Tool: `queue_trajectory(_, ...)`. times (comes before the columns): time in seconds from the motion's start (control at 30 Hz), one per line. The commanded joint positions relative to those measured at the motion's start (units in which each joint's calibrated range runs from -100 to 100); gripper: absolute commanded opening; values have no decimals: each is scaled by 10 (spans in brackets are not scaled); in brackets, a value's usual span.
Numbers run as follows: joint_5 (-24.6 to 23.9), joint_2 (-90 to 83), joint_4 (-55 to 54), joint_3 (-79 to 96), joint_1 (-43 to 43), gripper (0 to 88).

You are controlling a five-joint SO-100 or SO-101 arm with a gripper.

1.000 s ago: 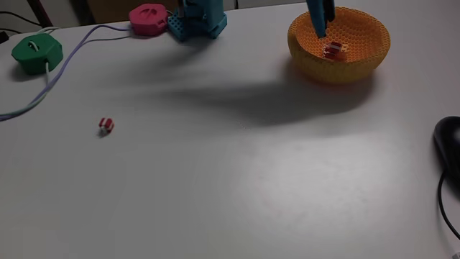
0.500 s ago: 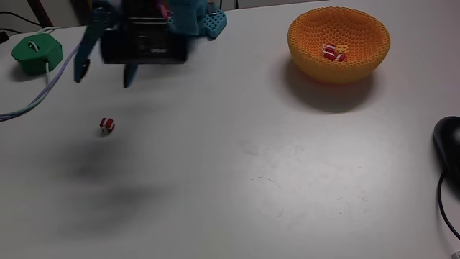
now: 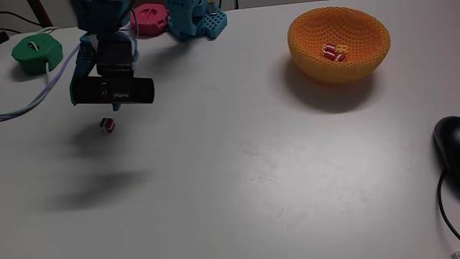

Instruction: Place cube pieces into the yellow basket

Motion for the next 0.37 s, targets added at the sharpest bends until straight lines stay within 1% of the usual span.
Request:
queue_trajectory(0.0,-7,6,-18,-27,-22,329)
queue_trajectory(0.33,-15,81,-91,-45,-25,327)
